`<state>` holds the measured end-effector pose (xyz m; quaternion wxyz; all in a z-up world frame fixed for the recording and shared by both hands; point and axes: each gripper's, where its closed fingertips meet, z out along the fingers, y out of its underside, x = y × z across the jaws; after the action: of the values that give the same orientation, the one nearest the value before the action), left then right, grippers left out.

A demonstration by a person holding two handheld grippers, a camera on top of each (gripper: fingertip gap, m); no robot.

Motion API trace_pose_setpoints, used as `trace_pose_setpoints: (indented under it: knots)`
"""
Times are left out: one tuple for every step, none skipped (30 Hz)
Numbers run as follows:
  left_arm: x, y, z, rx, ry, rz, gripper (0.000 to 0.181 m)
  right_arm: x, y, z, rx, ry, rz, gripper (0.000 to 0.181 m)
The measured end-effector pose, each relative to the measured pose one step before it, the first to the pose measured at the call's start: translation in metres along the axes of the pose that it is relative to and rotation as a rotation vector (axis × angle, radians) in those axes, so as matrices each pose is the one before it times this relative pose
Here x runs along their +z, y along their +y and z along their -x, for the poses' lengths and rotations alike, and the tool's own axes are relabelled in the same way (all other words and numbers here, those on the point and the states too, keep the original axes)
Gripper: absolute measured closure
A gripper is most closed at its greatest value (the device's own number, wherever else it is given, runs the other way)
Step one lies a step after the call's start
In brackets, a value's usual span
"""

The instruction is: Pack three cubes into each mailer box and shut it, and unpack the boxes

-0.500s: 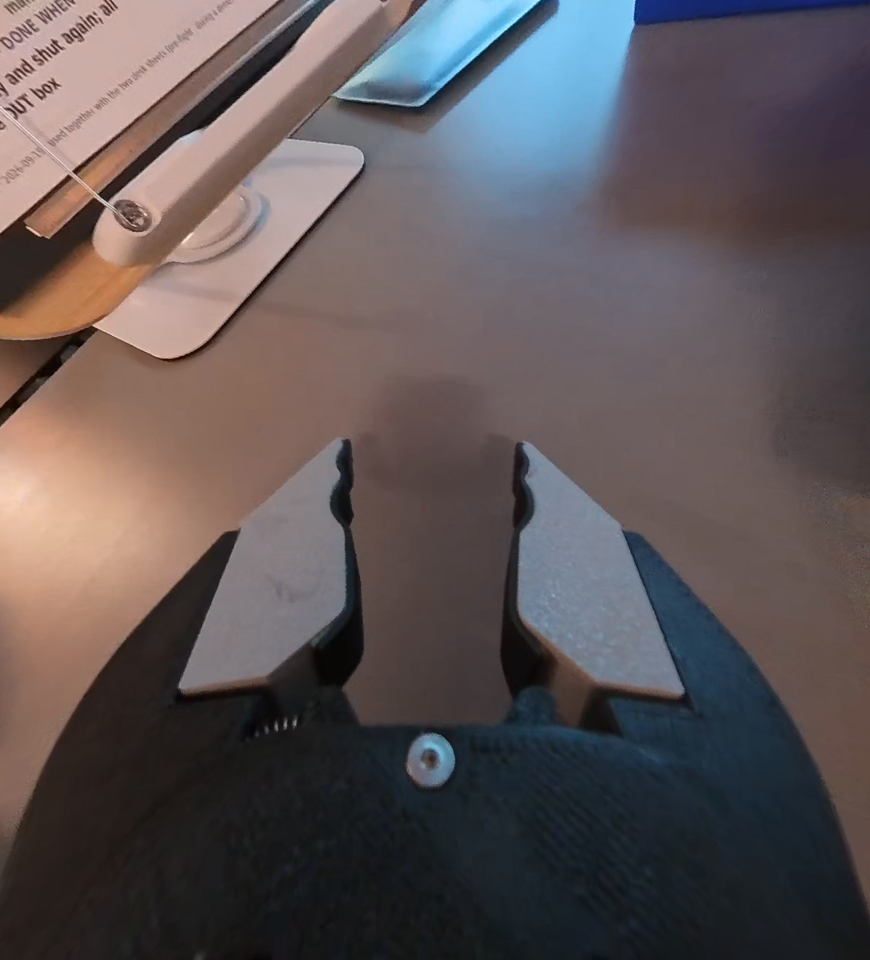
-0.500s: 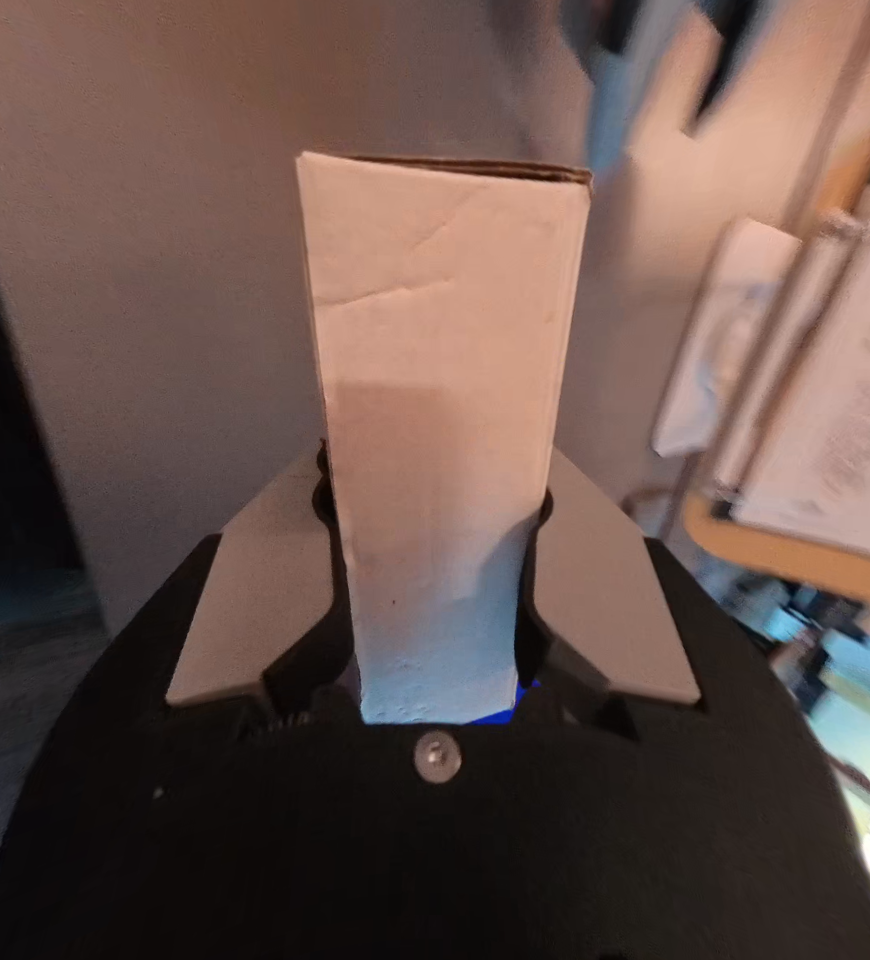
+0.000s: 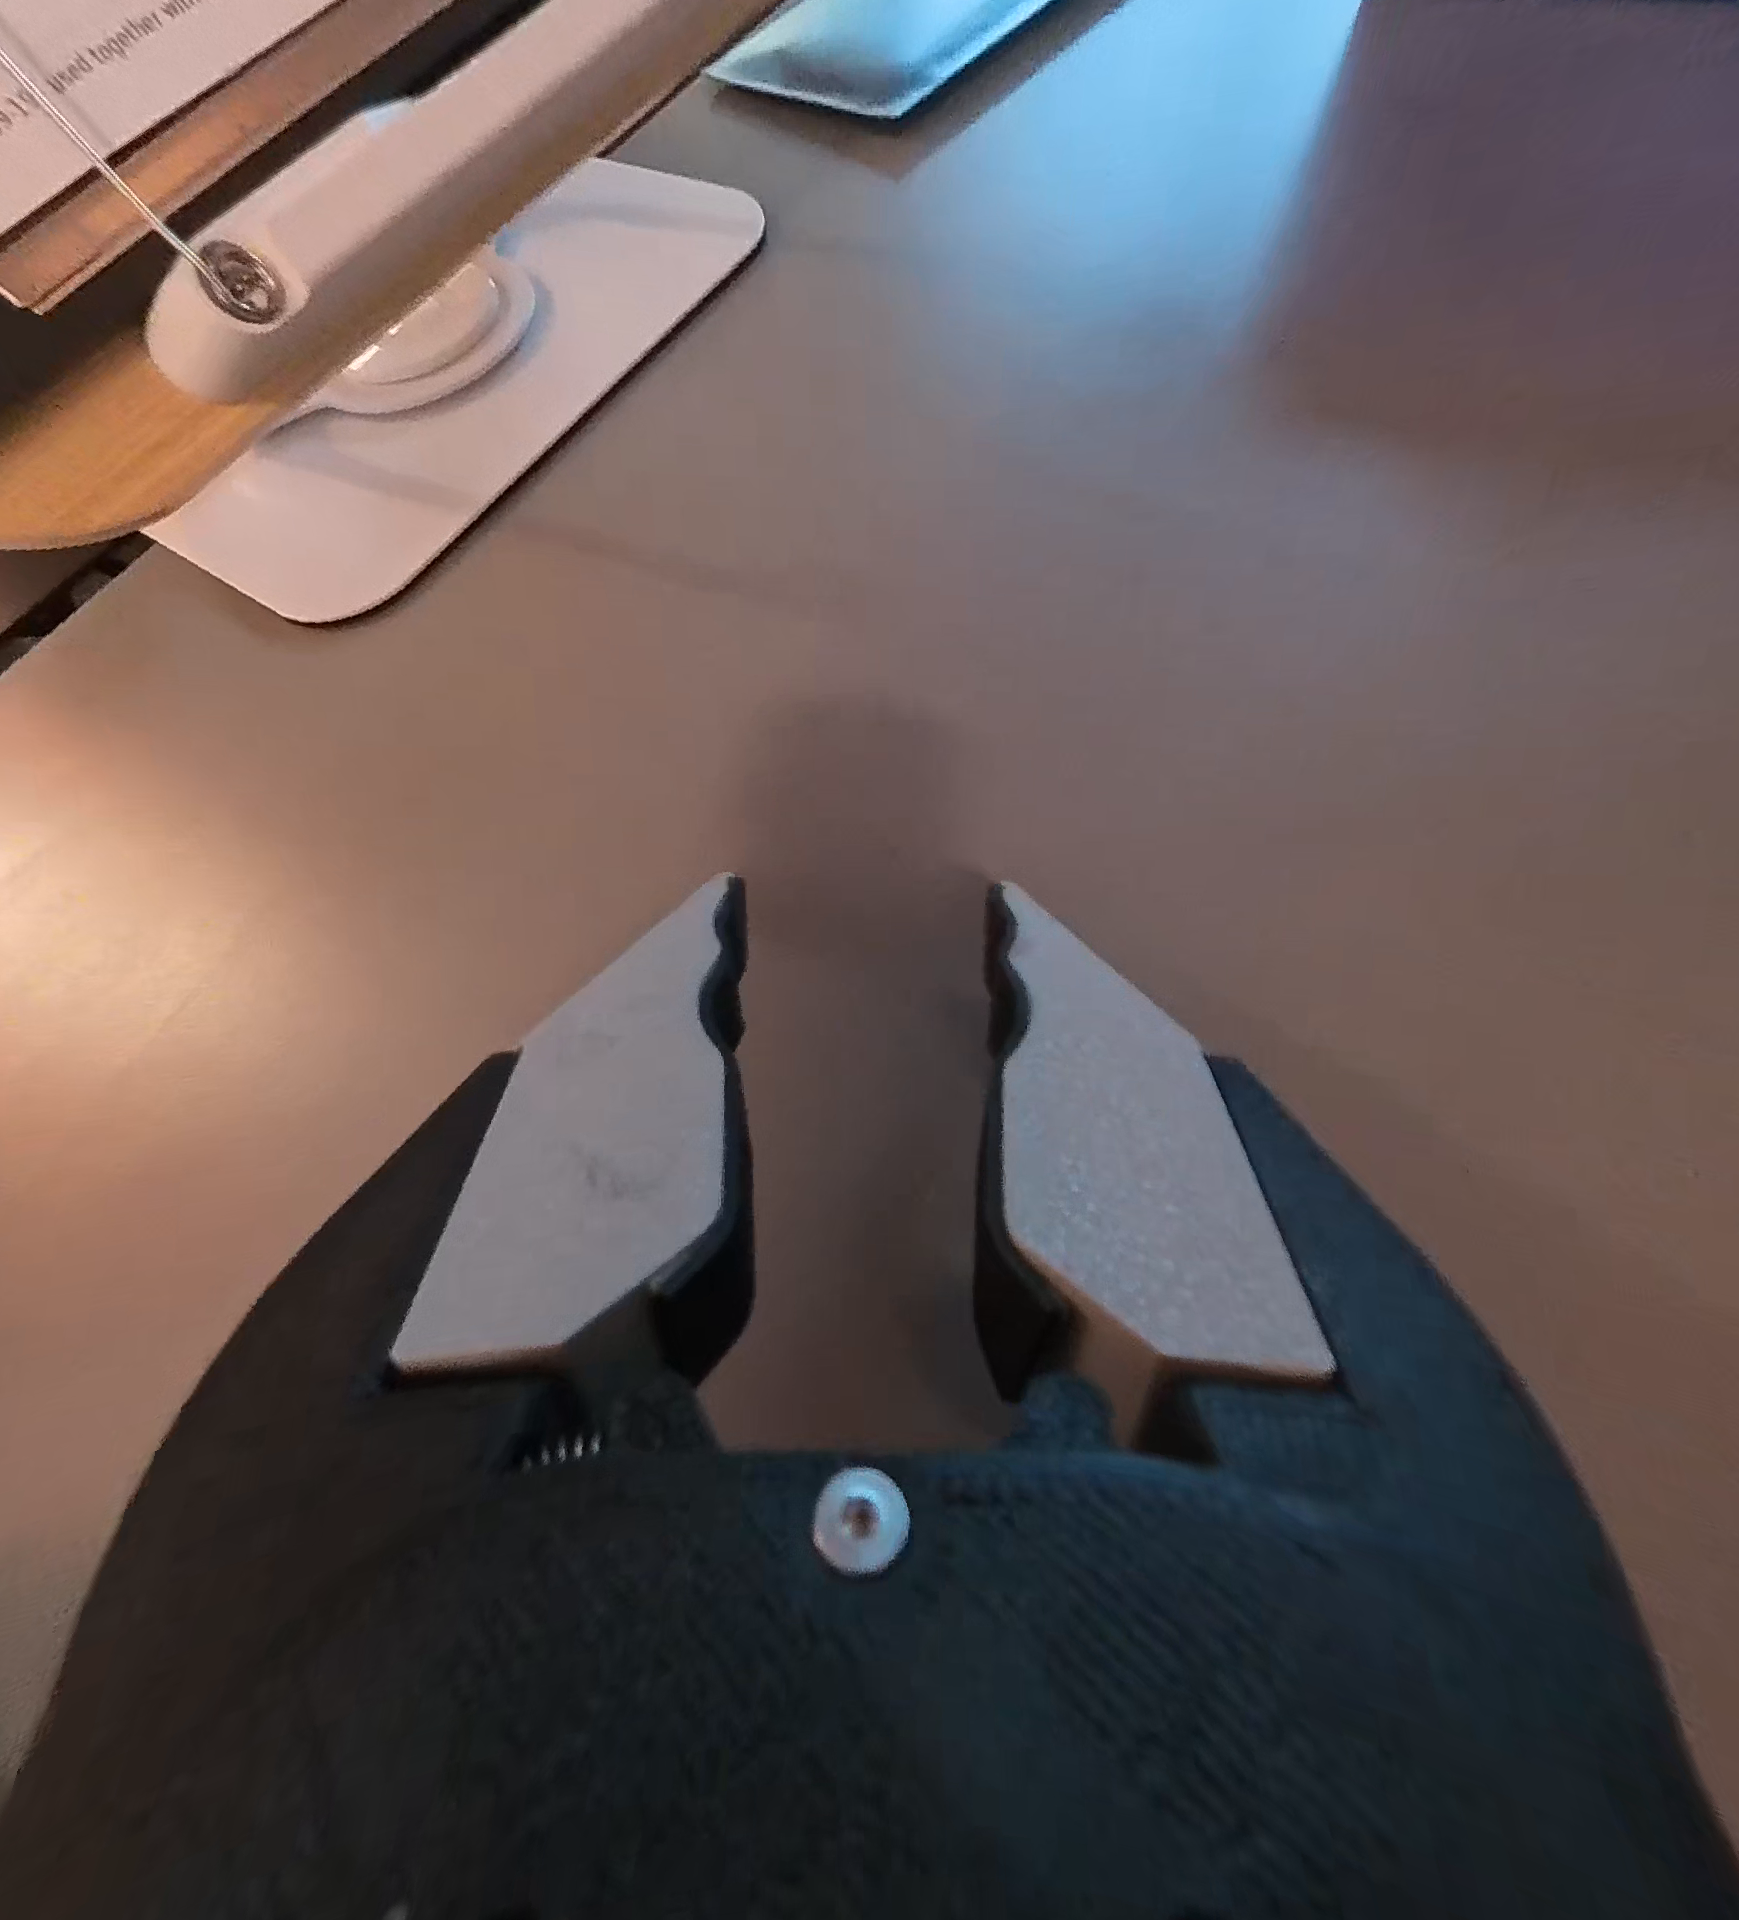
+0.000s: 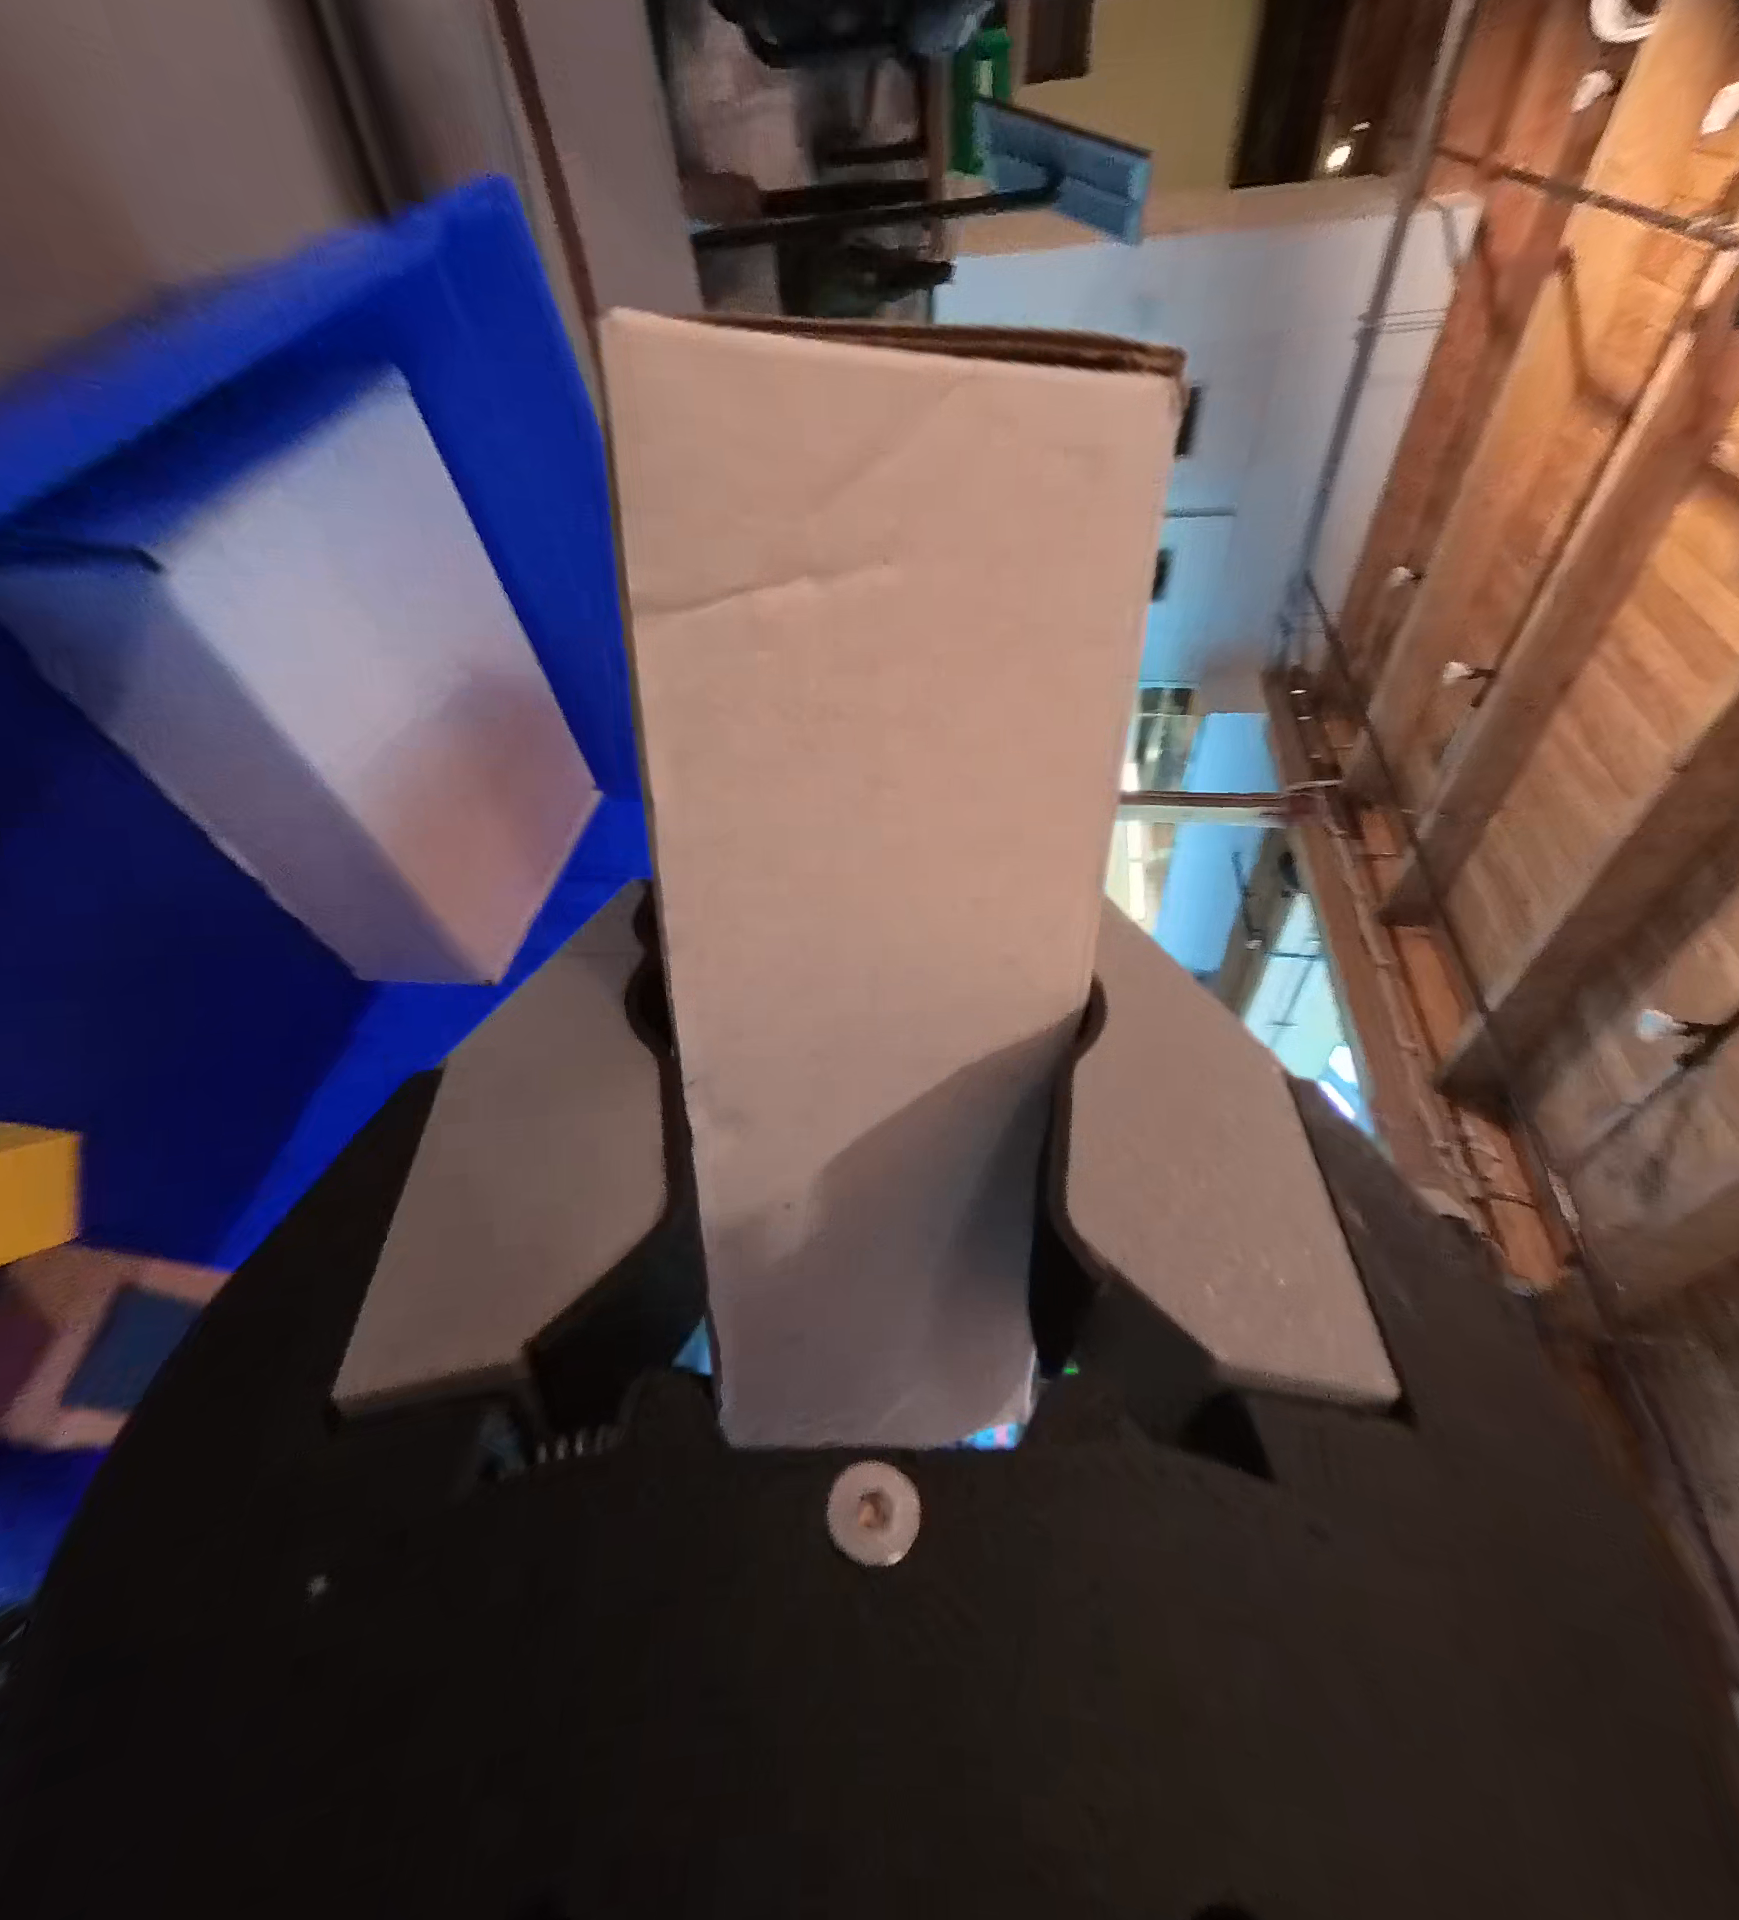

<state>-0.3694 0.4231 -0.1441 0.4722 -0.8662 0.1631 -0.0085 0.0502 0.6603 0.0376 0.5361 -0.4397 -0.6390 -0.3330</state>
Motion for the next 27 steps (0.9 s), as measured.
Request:
trace_pose_setpoints:
  knots:
    - [0.0001,-0.00122,0.00123,-0.0091,-0.0067,-0.0076,0.14,0.00825,0.00537,0.00257,-0.0199,0.0338,-0.0054,0.106]
    - [0.00021,-0.00132,0.00271,-0.0101,-0.0151,-0.0071,0.142,0.00925,0.00203,0.00465,-0.026,0.0252,-0.0106,0.106]
    - [-0.00012,-0.00218,0.00302,-0.0084,-0.0175,-0.0118,0.142,0.01034,-0.00066,0.00696,-0.0272,0.013,-0.0153,0.106]
    - [-0.00009,-0.00235,0.00193,-0.0054,-0.0122,-0.0136,0.142,0.01123,-0.00156,0.00847,-0.0263,0.0032,-0.013,0.107]
    - [-0.00013,-0.0013,0.00076,-0.0019,-0.0047,-0.0085,0.143,0.01164,-0.00161,0.00873,-0.0223,-0.0018,-0.0072,0.107]
    - [0.00013,0.00023,-0.00006,0.0002,0.0012,0.0006,0.143,0.0115,-0.0017,0.00942,-0.0152,-0.0141,-0.007,0.107]
    - [0.00004,0.00059,-0.00054,0.0018,0.0046,0.0027,0.143,0.01075,-0.00218,0.01087,-0.0044,-0.035,-0.011,0.106]
    - [-0.00014,0.00041,-0.00017,0.0024,0.0019,0.0011,0.143,0.00998,-0.00199,0.01133,0.0056,-0.0483,-0.012,0.106]
    - [0.00004,0.00029,-0.00016,0.0008,0.0027,0.0005,0.143,0.00939,-0.00127,0.01018,0.0073,-0.0472,-0.0097,0.107]
    - [0.00038,0.00032,-0.00032,-0.0023,0.0054,0.0022,0.145,0.00887,-0.00054,0.00838,0.0045,-0.0401,-0.0057,0.106]
    - [0.00101,0.00064,0.00027,-0.0041,0.0032,0.0064,0.147,0.00766,0.0001,0.00447,0.0038,-0.0219,0.0004,0.099]
    - [0.00147,0.00127,0.00025,-0.0043,0.0034,0.0112,0.147,0.00495,-0.00031,0.00082,0.0058,-0.006,-0.0024,0.098]
    - [0.00162,0.00136,-0.00041,-0.0027,0.0072,0.0127,0.146,0.00233,-0.00064,0.00132,0.0045,-0.0172,-0.0072,0.099]
    - [0.00134,0.0012,-0.00071,0.0,0.007,0.0103,0.146,0.0005,0.00083,0.00403,0.0004,-0.0372,0.0045,0.101]
    - [0.00057,0.00075,-0.00085,0.0022,0.0048,0.0062,0.146,-0.00022,0.00308,0.00472,-0.0085,-0.0342,0.0194,0.105]
    - [-0.00003,-0.00001,-0.0011,0.0055,0.0038,-0.0002,0.146,-0.00056,0.00458,0.0034,-0.0196,-0.0152,0.0252,0.107]
    - [-0.00053,-0.00068,-0.0016,0.0086,0.0064,-0.0052,0.146,-0.00151,0.00531,0.00226,-0.0275,-0.0059,0.0267,0.107]
    - [-0.00065,-0.00068,-0.00154,0.0076,0.0064,-0.0062,0.148,-0.00315,0.0057,0.00285,-0.0305,-0.0155,0.0306,0.106]
    - [-0.0006,-0.00051,-0.00042,0.002,0.0015,-0.0053,0.148,-0.00391,0.00637,0.00323,-0.0281,-0.0246,0.0335,0.105]
    - [-0.00032,-0.00034,-0.00016,-0.0026,0.0036,-0.0028,0.148,-0.00296,0.00614,0.00029,-0.0137,-0.006,0.0282,0.109]
    - [-0.00017,0.00033,-0.00008,-0.006,0.0052,0.0008,0.148,-0.00216,0.00528,-0.00063,-0.0019,-0.0013,0.0183,0.108]
    - [-0.00023,0.00041,0.00048,-0.0078,0.0024,0.0008,0.148,-0.00159,0.00441,0.00109,0.0021,-0.0124,0.0114,0.103]
    - [-0.00051,-0.00011,0.00077,-0.0076,0.0005,-0.0026,0.148,-0.00067,0.00424,0.00137,0.0043,-0.0131,0.0117,0.099]
    - [-0.00078,-0.00029,0.00031,-0.006,0.0016,-0.0045,0.148,0.00059,0.00397,0.00131,0.0081,-0.0108,0.0153,0.097]
    - [-0.00084,-0.00027,0.00006,-0.0044,0.0019,-0.0042,0.148,0.00194,0.00205,0.0015,0.0161,-0.0104,0.0148,0.096]
    - [-0.00068,-0.00014,-0.00003,-0.0033,0.0022,-0.0028,0.149,0.0029,-0.00054,0.00172,0.0194,-0.0095,0.0118,0.096]
    - [-0.00036,0.00008,-0.00002,-0.0027,0.0024,-0.0008,0.15,0.00394,-0.00173,0.00084,0.0132,-0.0009,0.0147,0.097]
